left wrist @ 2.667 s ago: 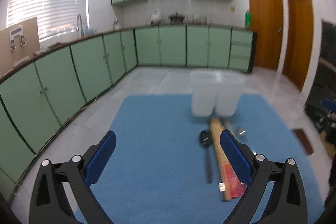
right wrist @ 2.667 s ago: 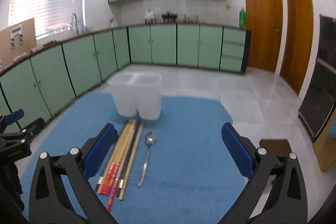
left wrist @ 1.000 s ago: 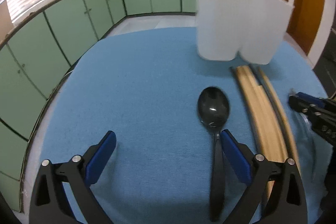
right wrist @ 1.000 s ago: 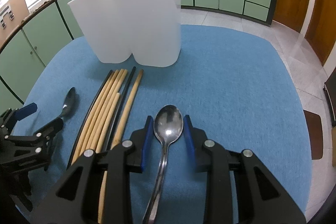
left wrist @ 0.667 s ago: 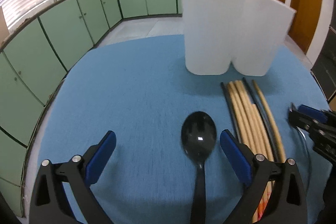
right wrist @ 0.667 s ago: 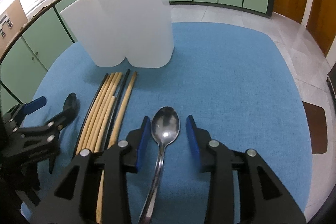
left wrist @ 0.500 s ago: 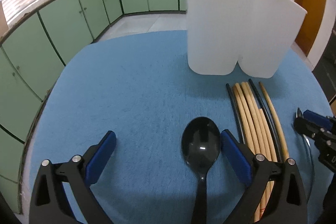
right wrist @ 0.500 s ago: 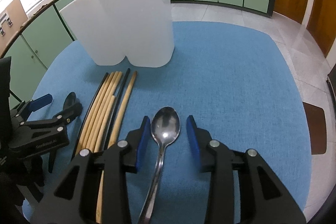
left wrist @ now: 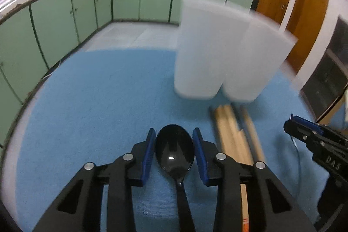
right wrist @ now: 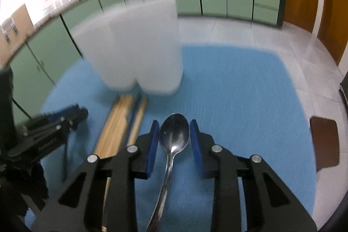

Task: Organize utensils
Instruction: 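Close the left tool on the black spoon while the right tool grasps the silver spoon, then lower both spoons into the white holder and open both tools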

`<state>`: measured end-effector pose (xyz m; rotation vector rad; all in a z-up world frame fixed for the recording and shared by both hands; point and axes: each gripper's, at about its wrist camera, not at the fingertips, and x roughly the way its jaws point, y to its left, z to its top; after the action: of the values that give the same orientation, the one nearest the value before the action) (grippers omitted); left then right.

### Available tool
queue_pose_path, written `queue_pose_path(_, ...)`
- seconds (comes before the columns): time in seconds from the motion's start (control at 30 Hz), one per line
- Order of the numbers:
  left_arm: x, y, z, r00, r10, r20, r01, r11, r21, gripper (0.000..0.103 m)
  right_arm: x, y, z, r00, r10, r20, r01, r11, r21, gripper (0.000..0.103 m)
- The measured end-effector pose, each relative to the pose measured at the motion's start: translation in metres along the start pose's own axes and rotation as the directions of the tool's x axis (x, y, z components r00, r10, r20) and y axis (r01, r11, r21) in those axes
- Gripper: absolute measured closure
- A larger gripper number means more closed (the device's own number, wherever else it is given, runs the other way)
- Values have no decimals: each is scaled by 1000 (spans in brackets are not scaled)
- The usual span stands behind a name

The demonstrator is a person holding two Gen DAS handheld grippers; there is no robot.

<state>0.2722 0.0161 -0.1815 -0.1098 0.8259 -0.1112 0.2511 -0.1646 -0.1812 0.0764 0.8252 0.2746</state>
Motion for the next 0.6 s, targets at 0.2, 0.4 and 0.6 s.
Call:
queue_pose_path(0.2, -62, 0, 29, 959, -71, 275, 78, 997, -15, 68, -62, -4, 36, 967, 89, 239, -83, 996, -33, 76)
queue_pose_path(0.4, -97, -13, 83, 887, -101, 450, 109, 994, 8, 68, -100, -2, 77, 922, 117, 369, -96, 993, -76, 76)
queue_pose_path(0.6, -92, -30, 142, 830, -87, 552, 78, 996, 40, 68, -104, -11, 132, 892, 69, 447, -46, 997, -63, 76)
